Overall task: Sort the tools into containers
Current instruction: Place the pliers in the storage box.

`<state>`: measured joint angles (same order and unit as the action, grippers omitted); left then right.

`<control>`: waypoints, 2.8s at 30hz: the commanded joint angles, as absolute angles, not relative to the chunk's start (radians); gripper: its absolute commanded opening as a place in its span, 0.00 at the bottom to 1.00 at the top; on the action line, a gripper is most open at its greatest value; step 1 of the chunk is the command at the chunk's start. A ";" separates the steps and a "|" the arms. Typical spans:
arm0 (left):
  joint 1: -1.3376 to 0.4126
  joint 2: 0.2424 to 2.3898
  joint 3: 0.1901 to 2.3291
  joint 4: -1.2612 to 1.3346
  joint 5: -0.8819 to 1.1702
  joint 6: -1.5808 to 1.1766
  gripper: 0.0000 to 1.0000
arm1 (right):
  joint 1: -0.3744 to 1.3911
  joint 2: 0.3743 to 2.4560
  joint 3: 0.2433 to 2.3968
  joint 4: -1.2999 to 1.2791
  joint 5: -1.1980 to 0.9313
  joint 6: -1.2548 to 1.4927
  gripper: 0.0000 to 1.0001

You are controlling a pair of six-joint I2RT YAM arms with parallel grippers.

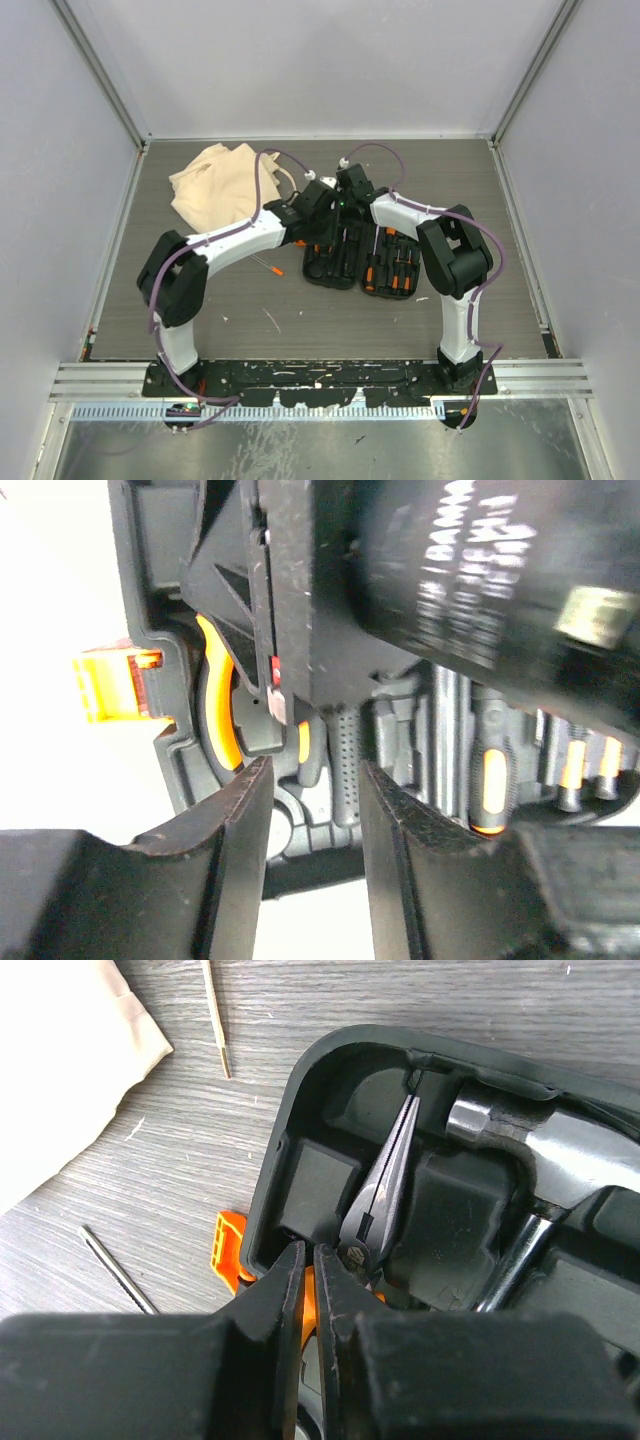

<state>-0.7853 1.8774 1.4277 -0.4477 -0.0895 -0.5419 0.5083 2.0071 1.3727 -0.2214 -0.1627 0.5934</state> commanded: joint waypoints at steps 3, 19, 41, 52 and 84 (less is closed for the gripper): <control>-0.778 1.758 1.401 -0.384 -0.130 -0.510 0.42 | 0.503 1.983 1.342 -0.332 -0.141 0.571 0.15; -0.750 1.727 1.341 -0.373 -0.141 -0.508 0.28 | 0.486 1.879 1.397 -0.321 -0.174 0.574 0.22; -0.717 1.861 1.444 -0.335 -0.102 -0.476 0.24 | 0.480 1.858 1.359 -0.395 -0.136 0.554 0.24; -0.695 1.963 1.513 -0.350 -0.075 -0.460 0.18 | 0.480 1.907 1.373 -0.376 -0.171 0.564 0.22; -0.693 2.055 1.528 -0.380 -0.054 -0.459 0.02 | 0.490 1.992 1.354 -0.471 -0.079 0.546 0.13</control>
<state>-0.6971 2.0247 1.5036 -0.3969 -0.0559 -0.4702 0.4824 1.9381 1.3533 -0.4103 -0.1669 0.5598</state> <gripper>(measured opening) 0.029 0.150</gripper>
